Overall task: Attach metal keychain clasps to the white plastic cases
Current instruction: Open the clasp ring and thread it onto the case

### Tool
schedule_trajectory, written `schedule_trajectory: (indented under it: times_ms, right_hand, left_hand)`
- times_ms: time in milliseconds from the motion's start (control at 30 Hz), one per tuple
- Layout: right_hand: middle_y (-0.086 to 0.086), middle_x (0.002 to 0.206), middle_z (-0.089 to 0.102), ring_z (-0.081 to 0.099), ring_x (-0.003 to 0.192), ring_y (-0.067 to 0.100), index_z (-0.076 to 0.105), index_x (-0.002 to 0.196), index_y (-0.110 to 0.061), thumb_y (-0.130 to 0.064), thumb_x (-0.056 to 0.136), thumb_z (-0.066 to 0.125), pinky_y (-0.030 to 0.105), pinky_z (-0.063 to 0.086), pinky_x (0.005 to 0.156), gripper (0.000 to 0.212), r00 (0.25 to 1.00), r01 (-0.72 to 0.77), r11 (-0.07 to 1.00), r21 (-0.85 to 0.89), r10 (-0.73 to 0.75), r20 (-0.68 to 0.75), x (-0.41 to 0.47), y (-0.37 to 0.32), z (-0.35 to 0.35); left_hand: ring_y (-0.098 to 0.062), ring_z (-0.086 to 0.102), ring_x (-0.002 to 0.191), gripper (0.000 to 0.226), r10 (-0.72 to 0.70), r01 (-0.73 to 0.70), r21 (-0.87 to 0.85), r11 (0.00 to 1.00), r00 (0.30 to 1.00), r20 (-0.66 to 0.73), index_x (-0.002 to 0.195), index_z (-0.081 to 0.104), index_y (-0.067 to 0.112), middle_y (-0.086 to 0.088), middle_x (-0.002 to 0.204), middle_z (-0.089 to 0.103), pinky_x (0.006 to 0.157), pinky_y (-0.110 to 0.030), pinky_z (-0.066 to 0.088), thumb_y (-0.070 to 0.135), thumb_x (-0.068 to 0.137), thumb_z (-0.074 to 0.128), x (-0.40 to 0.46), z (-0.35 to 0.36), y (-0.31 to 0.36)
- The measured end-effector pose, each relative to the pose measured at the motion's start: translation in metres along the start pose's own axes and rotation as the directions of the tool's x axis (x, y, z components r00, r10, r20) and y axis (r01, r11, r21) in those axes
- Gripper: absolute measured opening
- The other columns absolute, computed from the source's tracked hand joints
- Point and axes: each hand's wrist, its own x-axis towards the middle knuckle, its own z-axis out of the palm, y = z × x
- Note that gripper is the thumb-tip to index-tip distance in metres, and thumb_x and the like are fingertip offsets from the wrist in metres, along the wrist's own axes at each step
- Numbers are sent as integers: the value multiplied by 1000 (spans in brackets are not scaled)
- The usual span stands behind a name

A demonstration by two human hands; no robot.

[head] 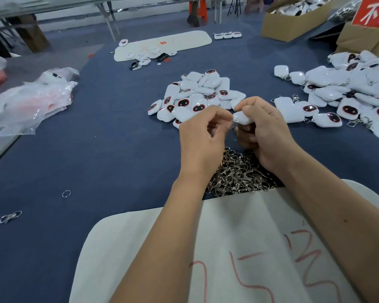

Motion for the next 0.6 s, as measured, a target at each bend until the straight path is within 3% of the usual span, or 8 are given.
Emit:
schedule_trajectory:
  times_ms: [167, 300, 433, 600]
  right_hand:
    - [3, 67, 47, 36, 51, 15, 58, 101, -10, -12, 102, 54, 24, 23, 50, 4, 994, -30, 998, 54, 25, 102, 0, -2, -3]
    - [7, 73, 55, 46, 55, 15, 62, 108, -8, -4, 101, 56, 23, 35, 49, 10, 992, -45, 994, 100, 32, 123, -1, 0, -3]
    - [5, 72, 55, 45, 57, 15, 63, 103, -10, -11, 101, 61, 24, 33, 53, 2, 991, 9, 1000, 25, -13, 134, 0, 4, -5]
    - [8, 69, 50, 42, 53, 16, 62, 95, -13, -15, 102, 64, 23, 31, 48, 8, 989, 89, 986, -142, -70, 132, 0, 8, -3]
  left_hand:
    - [-6, 63, 71, 13, -68, 65, -38, 997, 993, -94, 84, 72, 10, 9, 76, 70, 71, -18, 53, -2, 87, 72, 0, 0, 2]
    - [-16, 67, 73, 15, -94, 93, -10, 996, 986, -135, 81, 72, 10, 9, 76, 70, 73, -28, 57, -4, 87, 71, 3, -4, -1]
    - [-15, 64, 73, 16, -53, 56, 105, 993, 998, -40, 80, 70, 8, 5, 75, 69, 73, -34, 55, -7, 86, 66, 4, -8, -5]
    - [-16, 60, 69, 18, -35, 14, 235, 972, 996, 86, 80, 67, 11, 5, 72, 66, 67, -36, 52, -5, 88, 64, 5, -13, -10]
